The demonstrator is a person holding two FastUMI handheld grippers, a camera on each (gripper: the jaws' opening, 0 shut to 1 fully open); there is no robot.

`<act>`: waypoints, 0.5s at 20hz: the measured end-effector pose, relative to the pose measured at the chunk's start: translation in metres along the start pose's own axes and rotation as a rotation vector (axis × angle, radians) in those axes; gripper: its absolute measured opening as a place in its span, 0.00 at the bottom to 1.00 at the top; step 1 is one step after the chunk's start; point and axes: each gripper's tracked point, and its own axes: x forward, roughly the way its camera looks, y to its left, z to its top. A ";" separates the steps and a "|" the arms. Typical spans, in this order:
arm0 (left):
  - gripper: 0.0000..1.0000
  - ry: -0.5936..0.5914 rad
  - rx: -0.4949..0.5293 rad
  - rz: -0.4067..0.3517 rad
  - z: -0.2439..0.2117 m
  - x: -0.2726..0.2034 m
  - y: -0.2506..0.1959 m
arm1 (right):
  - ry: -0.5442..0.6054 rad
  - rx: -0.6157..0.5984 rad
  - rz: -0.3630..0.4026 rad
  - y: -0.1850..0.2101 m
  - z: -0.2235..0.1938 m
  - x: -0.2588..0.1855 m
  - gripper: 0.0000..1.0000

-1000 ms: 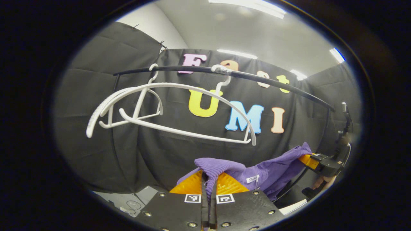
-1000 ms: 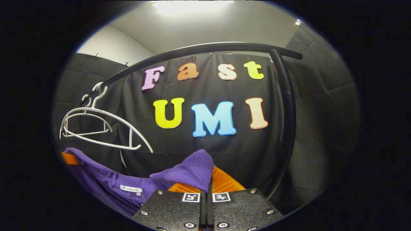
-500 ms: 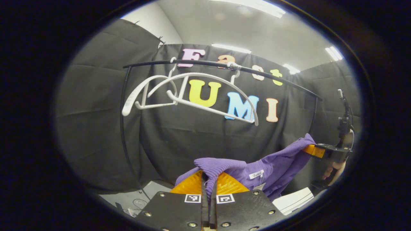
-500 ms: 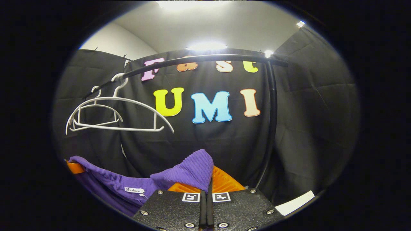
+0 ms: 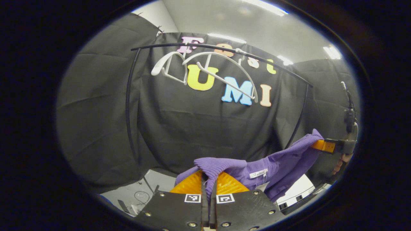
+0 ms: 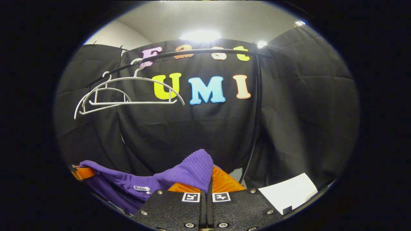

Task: Grasp the clothes on the hanger with both hands and then place them into the laundry hamper below.

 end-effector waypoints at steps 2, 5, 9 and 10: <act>0.09 0.026 0.010 0.002 -0.018 -0.008 0.002 | 0.045 -0.002 0.013 0.007 -0.019 -0.006 0.00; 0.10 0.073 -0.006 0.017 -0.041 -0.007 0.006 | 0.103 -0.003 0.052 0.016 -0.045 -0.010 0.00; 0.02 0.115 0.031 0.039 -0.073 -0.003 0.007 | 0.191 -0.071 0.112 0.025 -0.089 -0.012 0.00; 0.02 0.127 0.035 0.034 -0.079 -0.001 0.006 | 0.207 -0.073 0.127 0.025 -0.097 -0.011 0.00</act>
